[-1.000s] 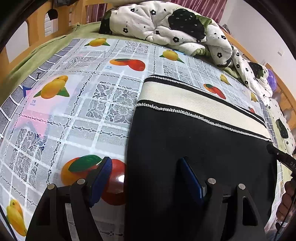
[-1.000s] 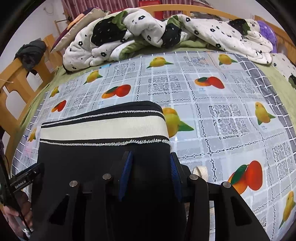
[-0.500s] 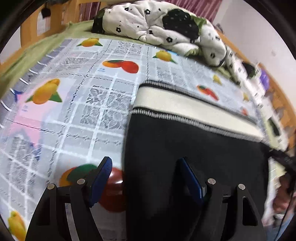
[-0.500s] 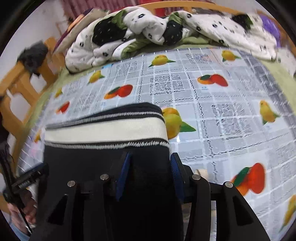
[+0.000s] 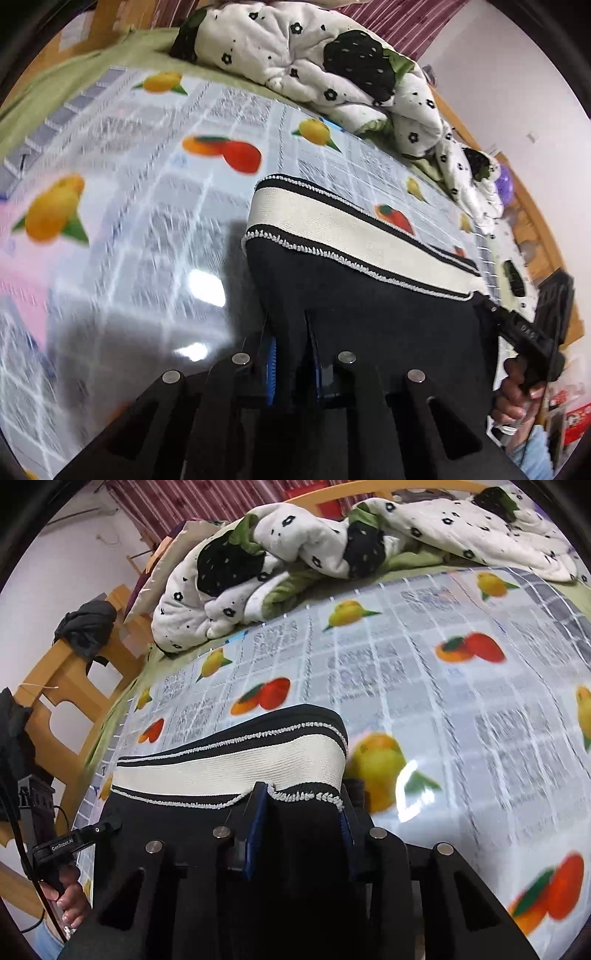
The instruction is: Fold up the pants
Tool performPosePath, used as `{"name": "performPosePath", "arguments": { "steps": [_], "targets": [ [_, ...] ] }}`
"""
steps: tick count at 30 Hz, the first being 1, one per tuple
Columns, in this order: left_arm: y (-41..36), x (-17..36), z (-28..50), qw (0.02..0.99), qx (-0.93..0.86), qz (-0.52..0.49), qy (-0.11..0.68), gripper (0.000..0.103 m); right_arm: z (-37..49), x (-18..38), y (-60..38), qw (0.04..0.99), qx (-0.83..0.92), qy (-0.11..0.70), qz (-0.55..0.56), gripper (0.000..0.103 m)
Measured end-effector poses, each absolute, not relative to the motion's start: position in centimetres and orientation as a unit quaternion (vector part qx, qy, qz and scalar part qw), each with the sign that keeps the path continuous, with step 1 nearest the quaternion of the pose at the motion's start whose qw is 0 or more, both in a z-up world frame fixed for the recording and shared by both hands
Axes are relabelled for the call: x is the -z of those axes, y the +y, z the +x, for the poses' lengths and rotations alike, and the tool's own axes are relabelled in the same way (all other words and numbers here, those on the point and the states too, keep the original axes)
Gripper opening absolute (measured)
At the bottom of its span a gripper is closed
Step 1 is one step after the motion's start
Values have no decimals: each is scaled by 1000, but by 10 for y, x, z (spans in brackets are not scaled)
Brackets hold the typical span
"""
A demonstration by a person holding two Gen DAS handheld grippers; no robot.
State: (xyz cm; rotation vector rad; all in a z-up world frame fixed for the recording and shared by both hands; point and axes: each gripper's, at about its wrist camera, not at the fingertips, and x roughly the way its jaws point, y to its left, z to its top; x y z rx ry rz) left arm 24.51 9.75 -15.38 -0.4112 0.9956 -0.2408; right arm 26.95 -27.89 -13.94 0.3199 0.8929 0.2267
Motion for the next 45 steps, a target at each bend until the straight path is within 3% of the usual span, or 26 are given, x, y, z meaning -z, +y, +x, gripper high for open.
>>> {"name": "performPosePath", "arguments": {
  "steps": [2,5,7,9,13,17,45],
  "targets": [
    [105,157,251,846,111,-213,475,17,284,141,-273,884,-109,428,150,35],
    [113,154,247,849,84,-201,482,33,289,137,-267,889,-104,431,113,43],
    [116,141,239,872,58,-176,454,33,283,123,-266,900,-101,417,81,42],
    [112,127,236,892,62,-148,423,45,273,107,-263,922,-77,375,57,41],
    [83,136,241,890,92,-114,432,46,269,108,-252,922,-104,368,52,37],
    [58,153,236,898,63,-42,434,50,269,133,-234,927,-72,368,-26,37],
    [27,151,184,890,31,4,455,52,221,129,-239,904,-52,423,-10,37]
  ]
}}
